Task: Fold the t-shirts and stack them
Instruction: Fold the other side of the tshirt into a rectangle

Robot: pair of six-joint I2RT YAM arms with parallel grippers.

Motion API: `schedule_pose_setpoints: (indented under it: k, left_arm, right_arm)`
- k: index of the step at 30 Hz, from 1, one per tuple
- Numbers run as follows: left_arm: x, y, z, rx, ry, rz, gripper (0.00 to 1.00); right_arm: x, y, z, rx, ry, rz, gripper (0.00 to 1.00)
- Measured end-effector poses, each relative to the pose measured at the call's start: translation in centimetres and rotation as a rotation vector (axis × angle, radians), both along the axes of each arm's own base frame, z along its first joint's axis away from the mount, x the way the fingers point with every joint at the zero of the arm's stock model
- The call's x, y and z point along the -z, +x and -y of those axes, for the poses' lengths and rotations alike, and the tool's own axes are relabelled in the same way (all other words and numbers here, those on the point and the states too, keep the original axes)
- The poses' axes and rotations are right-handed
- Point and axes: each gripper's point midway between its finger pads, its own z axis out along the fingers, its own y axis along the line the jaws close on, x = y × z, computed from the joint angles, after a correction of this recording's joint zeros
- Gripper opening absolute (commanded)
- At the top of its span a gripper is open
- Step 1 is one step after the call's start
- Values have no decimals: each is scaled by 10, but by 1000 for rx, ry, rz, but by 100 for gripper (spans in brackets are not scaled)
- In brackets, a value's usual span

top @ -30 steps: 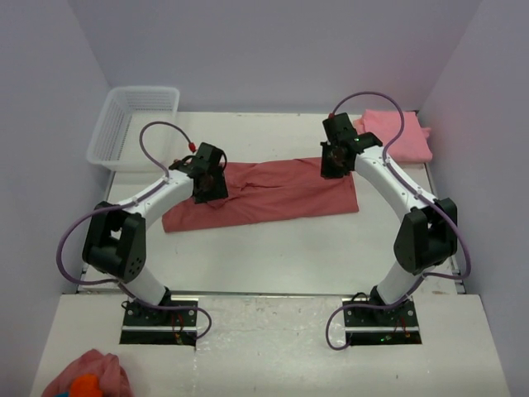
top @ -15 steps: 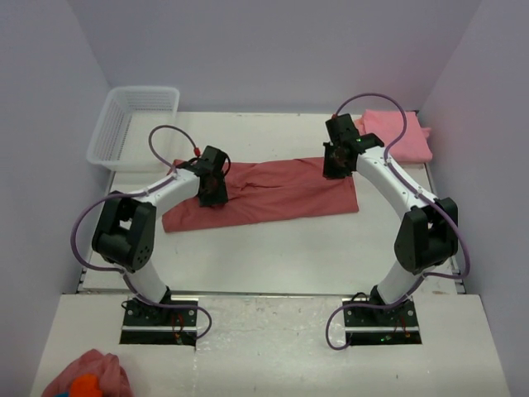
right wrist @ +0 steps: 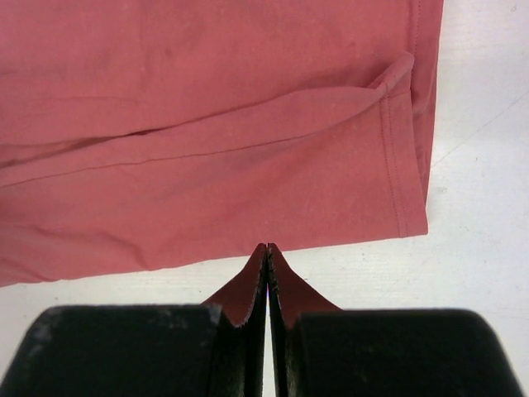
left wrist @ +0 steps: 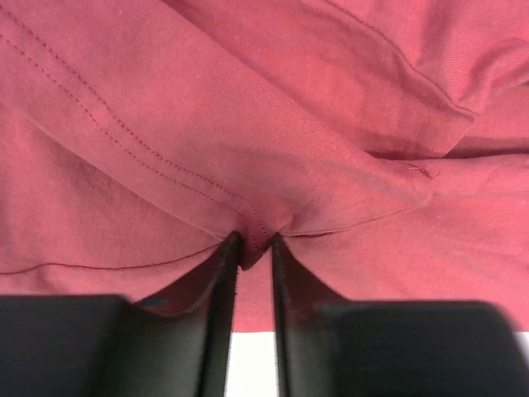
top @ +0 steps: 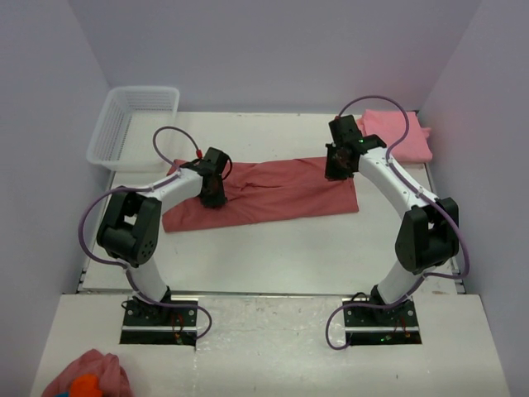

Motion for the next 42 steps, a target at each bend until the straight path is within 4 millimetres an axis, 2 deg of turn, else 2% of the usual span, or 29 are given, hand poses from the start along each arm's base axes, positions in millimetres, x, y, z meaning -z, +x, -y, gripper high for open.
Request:
schedule_pose_setpoints:
  k: [6,13,16,19,22,24,27,31,33,36,42]
  left_arm:
    - [-7,7,2,-1,-3,21,8]
    - [-32,22,5,4,-5,70,8]
    - [-51,37,8,10,-1,112,14]
    - [-73,58,14,12,-8,170,15]
    - [-79,80,20,18,-1,202,15]
    - [-72,92,25,23,7,196,15]
    - [-48,104,30,39,27,157,15]
    - [-14,108,35,59,39,94,12]
    - [-5,109,36,73,43,79,12]
    - [-2,114,37,102,47,91,15]
    - [-15,138,46,156,29,220,29]
  right_arm:
    - [4,-3,-1,-4,7,-12,0]
    - [4,-3,-1,-3,6,-11,0]
    - [4,-3,0,-3,5,-11,0]
    - [4,-3,0,-3,5,-11,0]
    - [4,-3,0,-2,3,-11,0]
    - [4,-3,0,-2,2,-11,0]
    - [5,-3,1,-1,-2,-13,0]
    - [9,-2,2,1,-8,-22,0]
    - [12,-2,2,3,-10,-28,0]
    - [16,-1,2,3,-13,-38,0]
    - [20,-2,0,-3,-4,-52,0]
